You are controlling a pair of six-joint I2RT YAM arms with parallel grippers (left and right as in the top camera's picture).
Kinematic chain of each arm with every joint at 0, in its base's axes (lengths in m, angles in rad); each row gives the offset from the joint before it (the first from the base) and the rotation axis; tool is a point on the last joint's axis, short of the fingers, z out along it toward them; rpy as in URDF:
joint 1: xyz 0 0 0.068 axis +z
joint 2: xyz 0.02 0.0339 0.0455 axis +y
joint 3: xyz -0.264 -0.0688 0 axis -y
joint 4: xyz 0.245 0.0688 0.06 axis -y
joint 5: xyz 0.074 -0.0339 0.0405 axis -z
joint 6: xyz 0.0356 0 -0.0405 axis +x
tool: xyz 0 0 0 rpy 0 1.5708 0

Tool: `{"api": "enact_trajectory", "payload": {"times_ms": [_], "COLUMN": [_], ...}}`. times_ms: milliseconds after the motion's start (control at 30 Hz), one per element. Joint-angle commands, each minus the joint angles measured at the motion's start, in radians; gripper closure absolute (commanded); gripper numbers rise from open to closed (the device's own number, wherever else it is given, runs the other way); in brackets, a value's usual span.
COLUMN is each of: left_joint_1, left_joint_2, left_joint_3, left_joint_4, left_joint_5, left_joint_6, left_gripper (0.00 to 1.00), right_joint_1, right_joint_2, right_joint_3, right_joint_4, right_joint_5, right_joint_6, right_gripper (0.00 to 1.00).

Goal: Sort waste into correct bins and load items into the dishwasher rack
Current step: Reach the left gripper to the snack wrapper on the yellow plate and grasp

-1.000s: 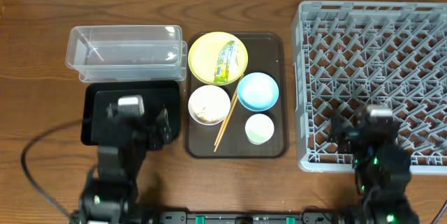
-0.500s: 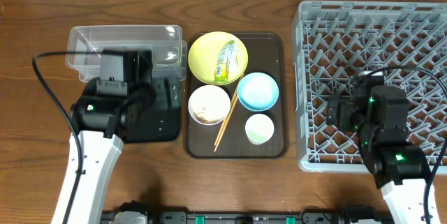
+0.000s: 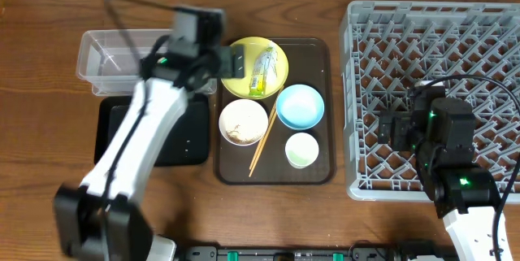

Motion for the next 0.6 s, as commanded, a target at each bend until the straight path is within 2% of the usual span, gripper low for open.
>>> {"api": "enact_trajectory", "payload": {"times_ms": [0, 333, 567], "left_joint_1": [-0.050, -0.147, -0.153], "left_joint_2": [0.076, 0.301, 0.396], "left_joint_3": [0.029, 0.029, 0.029], "left_joint_4": [0.058, 0.286, 0.357], "left_joint_5": [-0.051, -0.062, -0.078], "left_joint_6": [0.009, 0.005, 0.005], "left_gripper": [0.06, 0.08, 0.13], "right_joint_1": [0.015, 0.015, 0.015], "right_joint_2": [-0.001, -0.001, -0.001], "right_joint_3": [0.023, 0.023, 0.023], "right_joint_4": [0.002, 0.001, -0.003], "right_joint_5": [-0.008, -0.021, -0.034], "right_joint_6": [0.011, 0.011, 0.011], "right_gripper": [0.01, 0.01, 0.01]}}
